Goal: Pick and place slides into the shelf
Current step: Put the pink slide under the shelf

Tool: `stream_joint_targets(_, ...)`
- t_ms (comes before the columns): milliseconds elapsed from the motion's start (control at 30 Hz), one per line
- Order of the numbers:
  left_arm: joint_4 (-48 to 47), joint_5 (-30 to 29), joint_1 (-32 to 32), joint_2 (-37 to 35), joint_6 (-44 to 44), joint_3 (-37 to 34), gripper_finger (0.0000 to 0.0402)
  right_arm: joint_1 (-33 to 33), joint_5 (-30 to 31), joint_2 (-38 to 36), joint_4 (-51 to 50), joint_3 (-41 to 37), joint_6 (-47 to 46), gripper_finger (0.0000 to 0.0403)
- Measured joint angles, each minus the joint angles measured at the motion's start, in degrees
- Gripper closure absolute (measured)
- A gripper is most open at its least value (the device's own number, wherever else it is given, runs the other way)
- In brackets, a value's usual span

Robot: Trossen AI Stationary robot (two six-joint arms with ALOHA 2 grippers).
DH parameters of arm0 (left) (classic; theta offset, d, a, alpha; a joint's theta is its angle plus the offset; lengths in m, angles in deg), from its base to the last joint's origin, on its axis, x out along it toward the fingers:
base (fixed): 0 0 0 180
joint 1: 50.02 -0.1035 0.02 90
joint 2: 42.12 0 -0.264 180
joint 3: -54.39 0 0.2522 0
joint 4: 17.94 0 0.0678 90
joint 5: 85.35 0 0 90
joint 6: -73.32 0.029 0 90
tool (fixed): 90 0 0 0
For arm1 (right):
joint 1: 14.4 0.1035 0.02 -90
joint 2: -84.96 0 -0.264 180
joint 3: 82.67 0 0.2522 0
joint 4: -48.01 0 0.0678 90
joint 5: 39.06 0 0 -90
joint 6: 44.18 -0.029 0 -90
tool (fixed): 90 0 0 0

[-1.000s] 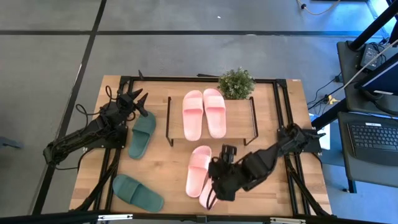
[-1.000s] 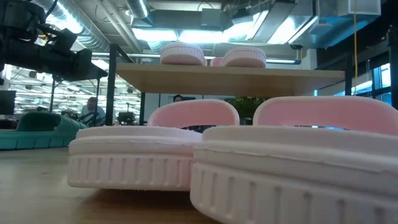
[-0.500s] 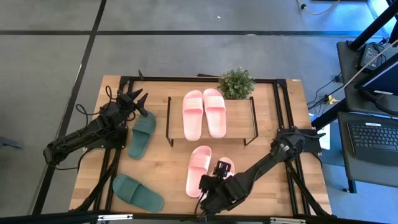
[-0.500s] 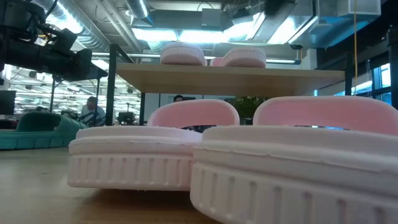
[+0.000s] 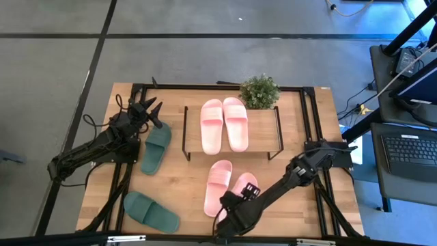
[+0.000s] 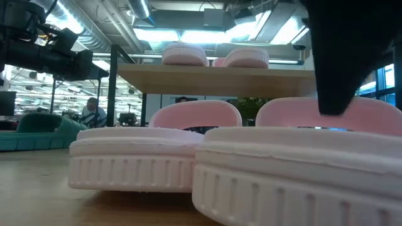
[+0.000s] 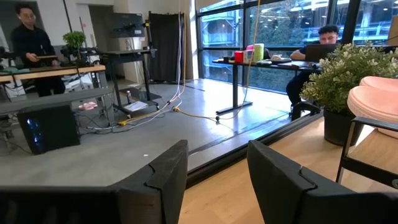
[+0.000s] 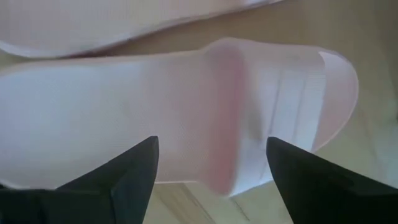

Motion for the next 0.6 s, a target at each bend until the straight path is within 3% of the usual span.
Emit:
stream_joint_targets(233,-0.02,0.0,-0.01,-0.01,0.02,0.02,0.0243,-1.46,0.51,0.55,-0.02,0.0,1.71,0.0123)
stream_joint_targets(600,-0.04,0.0,-0.01,0.0,0.02,0.0,0.0243,-1.68,2.16,0.81,-0.29,0.0,3.7,0.0235)
